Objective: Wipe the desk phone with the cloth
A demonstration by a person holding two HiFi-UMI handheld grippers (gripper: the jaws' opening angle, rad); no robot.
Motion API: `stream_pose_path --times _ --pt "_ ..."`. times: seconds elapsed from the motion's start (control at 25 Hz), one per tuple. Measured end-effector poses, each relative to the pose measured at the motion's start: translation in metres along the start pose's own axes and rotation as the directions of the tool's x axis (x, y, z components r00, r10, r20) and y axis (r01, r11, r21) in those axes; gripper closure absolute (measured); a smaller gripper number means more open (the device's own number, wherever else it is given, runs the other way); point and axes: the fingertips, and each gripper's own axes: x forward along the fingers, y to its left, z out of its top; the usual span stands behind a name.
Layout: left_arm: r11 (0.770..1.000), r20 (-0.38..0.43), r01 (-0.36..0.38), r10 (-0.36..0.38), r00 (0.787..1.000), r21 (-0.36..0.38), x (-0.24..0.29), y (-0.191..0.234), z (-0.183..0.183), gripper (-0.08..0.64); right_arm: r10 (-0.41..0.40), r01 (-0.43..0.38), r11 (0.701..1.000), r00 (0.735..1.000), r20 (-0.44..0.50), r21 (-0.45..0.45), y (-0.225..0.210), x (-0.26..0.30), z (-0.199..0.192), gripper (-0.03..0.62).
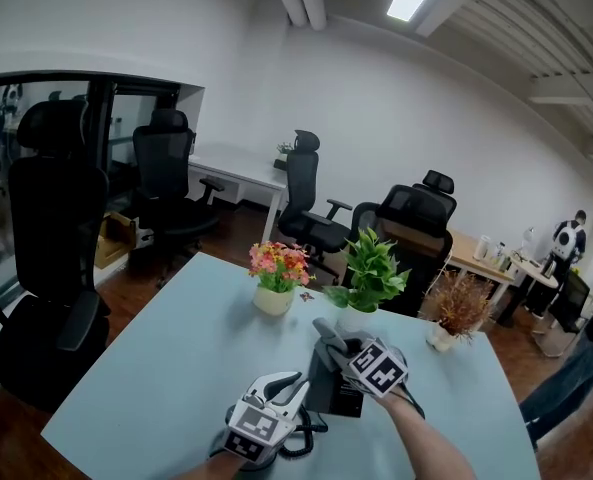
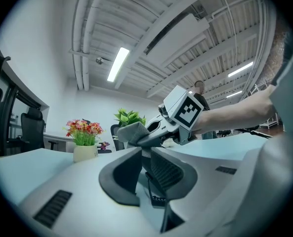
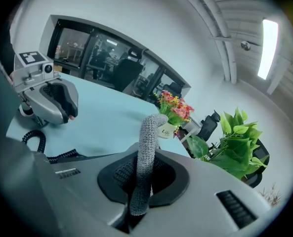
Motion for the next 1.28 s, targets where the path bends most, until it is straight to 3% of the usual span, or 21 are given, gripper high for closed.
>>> stream_pose_path --times 0.32,0.56,0.64,0.76,0.88,1.04,1.28 --pt "1.0 -0.009 0.007 -0.007 1.0 0.01 0.0 -0.003 -0.005 0.494 0.097 -0.114 0.981 0.989 -0.11 -0.156 0.067 -0.012 -0.022 0.614" --pt "1.0 -0.01 0.004 -0.004 1.0 0.002 0.001 0.0 -0.003 0.494 0.253 -0.292 0.935 0.947 -0.197 -0.203 0.127 -0.038 -0.037 0.614" --pt "1.0 -0.01 0.006 -0.006 1.0 0.003 0.001 -0.001 -0.001 0.494 0.22 -0.247 0.952 0.963 -0.156 -0.181 0.107 -0.04 -0.029 0.614" --pt "1.0 -0.009 0.01 -0.01 1.0 0.001 0.0 -0.002 -0.002 0.494 0.071 -0.076 0.992 0.996 -0.048 -0.1 0.046 -0.035 -0.004 0.614" --pt "1.0 -0.009 0.014 -0.014 1.0 -0.003 0.0 -0.004 0.0 0.494 -0.052 0.052 0.998 0.999 0.002 -0.031 -0.011 -0.025 0.012 0.614" --pt "1.0 -0.005 0.014 -0.014 1.0 -0.001 -0.001 -0.006 -0.004 0.494 -0.075 0.074 0.997 0.996 -0.042 -0.021 -0.027 0.001 0.008 0.614" --pt "1.0 -0.007 0.016 -0.016 1.0 0.002 -0.001 -0.008 -0.002 0.494 -0.041 0.028 0.994 0.993 -0.115 -0.106 0.0 0.004 -0.01 0.614"
